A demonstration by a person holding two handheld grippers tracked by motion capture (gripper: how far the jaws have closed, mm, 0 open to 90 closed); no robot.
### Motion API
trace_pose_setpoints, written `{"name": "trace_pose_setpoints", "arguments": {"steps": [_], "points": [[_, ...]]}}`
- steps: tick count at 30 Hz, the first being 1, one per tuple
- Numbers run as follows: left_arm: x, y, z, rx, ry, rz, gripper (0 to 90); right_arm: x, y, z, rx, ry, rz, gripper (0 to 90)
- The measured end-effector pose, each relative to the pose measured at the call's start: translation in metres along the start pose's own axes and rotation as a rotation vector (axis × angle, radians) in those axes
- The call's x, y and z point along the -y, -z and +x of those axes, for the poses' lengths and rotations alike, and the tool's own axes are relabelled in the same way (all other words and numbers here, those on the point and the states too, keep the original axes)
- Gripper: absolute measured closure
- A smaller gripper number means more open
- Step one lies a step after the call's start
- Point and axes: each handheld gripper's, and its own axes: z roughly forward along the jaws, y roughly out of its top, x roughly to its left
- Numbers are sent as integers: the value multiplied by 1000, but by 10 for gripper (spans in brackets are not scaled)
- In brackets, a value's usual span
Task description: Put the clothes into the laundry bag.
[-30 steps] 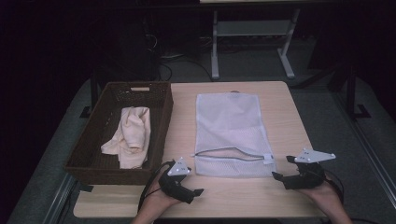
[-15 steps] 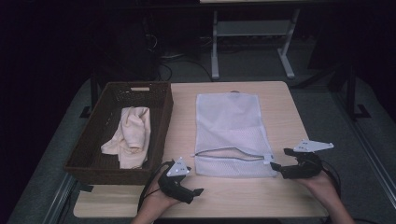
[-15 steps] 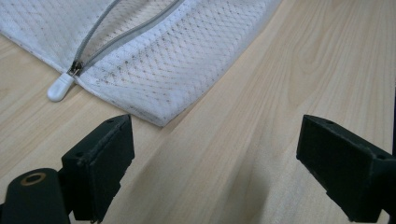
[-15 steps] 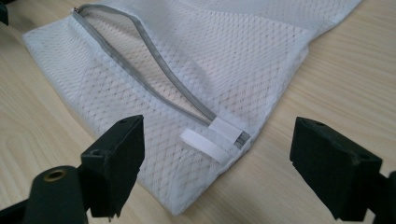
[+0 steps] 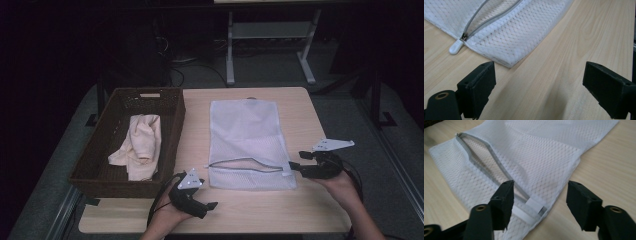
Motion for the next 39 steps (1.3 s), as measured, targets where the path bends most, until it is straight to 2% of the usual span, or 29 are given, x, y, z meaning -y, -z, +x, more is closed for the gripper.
{"name": "trace_pose_setpoints", "arguments": {"steps": [3, 4, 8, 9, 10, 11, 12, 15, 16, 21, 26, 32, 36, 39], "points": [[0, 0, 0, 0, -1, -2, 106, -6, -2, -3, 9, 0, 2, 453], [0, 0, -1, 3, 3, -3, 105, -11, -4, -5, 10, 2, 6, 507], [0, 0, -1, 4, 0, -5, 106, -22, -12, -11, 38, 11, 26, 605], [0, 0, -1, 4, 0, -5, 106, -22, -12, -11, 38, 11, 26, 605], [0, 0, -1, 2, -2, -5, 106, -27, -17, -13, 40, 15, 23, 678], [0, 0, -1, 3, 1, -7, 106, -27, -17, -13, 40, 15, 23, 678], [0, 0, -1, 4, 3, -9, 106, -32, -23, -17, 48, 21, 38, 730], [0, 1, 0, 7, 6, -11, 106, -36, -27, -19, 46, 22, 41, 762], [0, 0, -1, 9, 6, -12, 106, -41, -33, -23, 46, 12, 46, 798], [0, 0, -2, 16, 3, -11, 106, -48, -43, -29, 60, 8, 55, 834], [0, 1, -2, 19, 3, -16, 106, -59, -61, -45, 92, -21, 42, 888], [0, 1, -2, 23, 4, -18, 106, -64, -76, -60, 118, -48, 57, 896], [0, 1, -3, 28, 1, -15, 106, -60, -87, -67, 104, -77, 64, 896], [0, 1, -3, 29, 1, -15, 106, -57, -94, -67, 88, -74, 72, 897]]}}
